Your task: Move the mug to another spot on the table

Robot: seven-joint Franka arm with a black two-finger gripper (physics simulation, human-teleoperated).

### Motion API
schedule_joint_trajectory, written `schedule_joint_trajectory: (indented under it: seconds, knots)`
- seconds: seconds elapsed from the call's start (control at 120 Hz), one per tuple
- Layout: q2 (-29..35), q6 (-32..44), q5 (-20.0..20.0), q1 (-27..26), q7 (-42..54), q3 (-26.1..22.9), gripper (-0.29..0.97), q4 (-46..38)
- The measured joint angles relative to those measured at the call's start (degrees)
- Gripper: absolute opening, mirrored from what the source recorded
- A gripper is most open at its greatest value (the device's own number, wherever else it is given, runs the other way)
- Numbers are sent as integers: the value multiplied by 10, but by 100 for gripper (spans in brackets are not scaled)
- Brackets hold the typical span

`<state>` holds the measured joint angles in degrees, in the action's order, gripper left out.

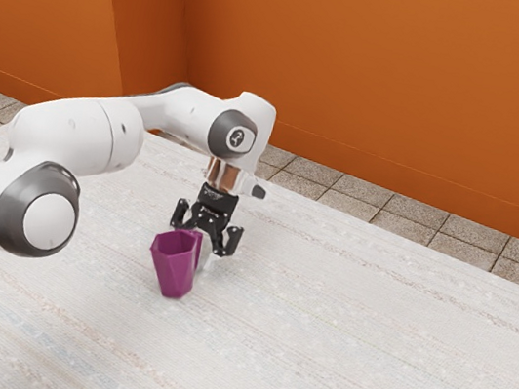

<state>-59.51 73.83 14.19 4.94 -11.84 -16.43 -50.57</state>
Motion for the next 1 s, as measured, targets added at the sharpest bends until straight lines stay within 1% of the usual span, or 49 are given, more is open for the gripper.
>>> schedule_joint_trajectory:
  seconds: [0.167, 0.4, 0.467, 0.533, 0.583, 0.633, 0.758, 0.833, 0.908, 1.0]
  knots:
    - [2, -1, -1, -1, -1, 0, 60, 0]
    - [11, -2, -2, -3, -2, 0, 63, 0]
    - [29, 6, -2, -4, -2, -2, 64, 0]
    - [60, 29, -6, -5, -2, -1, 64, -6]
    - [95, 55, -15, -5, -2, 2, 64, -25]
    - [153, 89, -30, -6, -2, 11, 65, -76]
    - [378, 174, -100, -5, 0, 60, 65, -321]
    - [483, 209, -133, -8, 5, 78, 65, -424]
    - [550, 227, -157, -9, 17, 84, 65, -462]
    - [580, 238, -175, -16, 39, 99, 65, -459]
